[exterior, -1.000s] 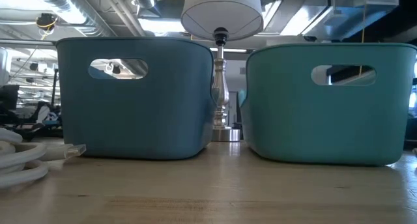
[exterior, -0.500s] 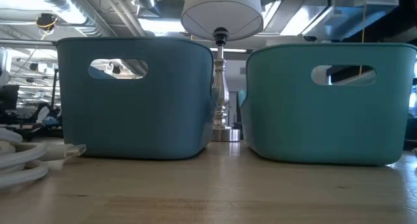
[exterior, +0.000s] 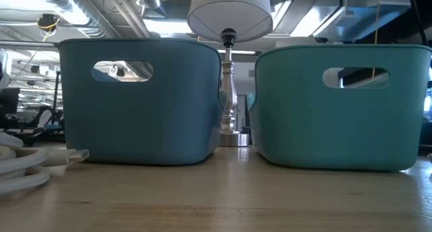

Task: Pick and place items into bin
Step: Put the blue patterned USB cable into the blue bin

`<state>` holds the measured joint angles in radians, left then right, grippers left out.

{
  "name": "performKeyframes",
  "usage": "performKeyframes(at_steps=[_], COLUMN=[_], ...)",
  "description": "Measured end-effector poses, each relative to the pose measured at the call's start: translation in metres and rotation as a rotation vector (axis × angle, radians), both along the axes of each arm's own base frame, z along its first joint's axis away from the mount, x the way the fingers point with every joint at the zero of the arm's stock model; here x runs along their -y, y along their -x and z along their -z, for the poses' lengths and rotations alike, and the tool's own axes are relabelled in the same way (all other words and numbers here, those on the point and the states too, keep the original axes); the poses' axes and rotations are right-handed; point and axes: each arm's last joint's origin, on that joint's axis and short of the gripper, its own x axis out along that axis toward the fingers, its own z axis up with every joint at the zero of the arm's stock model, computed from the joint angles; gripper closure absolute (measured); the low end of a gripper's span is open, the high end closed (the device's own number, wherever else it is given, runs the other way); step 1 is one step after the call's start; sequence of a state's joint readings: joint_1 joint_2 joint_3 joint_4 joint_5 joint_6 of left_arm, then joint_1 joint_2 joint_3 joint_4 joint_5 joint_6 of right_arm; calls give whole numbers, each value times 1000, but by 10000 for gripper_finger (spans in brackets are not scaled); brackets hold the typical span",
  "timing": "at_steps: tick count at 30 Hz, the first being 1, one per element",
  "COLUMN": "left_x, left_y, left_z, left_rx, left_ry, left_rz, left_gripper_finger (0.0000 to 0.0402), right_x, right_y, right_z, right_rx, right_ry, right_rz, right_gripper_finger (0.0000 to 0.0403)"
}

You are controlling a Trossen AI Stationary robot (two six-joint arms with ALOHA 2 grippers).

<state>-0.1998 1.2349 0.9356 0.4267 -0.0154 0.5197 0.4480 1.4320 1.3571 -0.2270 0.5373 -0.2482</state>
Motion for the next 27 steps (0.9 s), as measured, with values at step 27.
performKeyframes(at_steps=[27], left_x=[-13], left_y=[-2], left_z=[0], left_rx=[7], left_ry=[-71], left_rz=[-33], left_gripper_finger=[376], right_x=[42], right_y=[-20], right_z=[-1], right_rx=[3], right_ry=[1], right_rz=[-73], right_gripper_finger=[403])
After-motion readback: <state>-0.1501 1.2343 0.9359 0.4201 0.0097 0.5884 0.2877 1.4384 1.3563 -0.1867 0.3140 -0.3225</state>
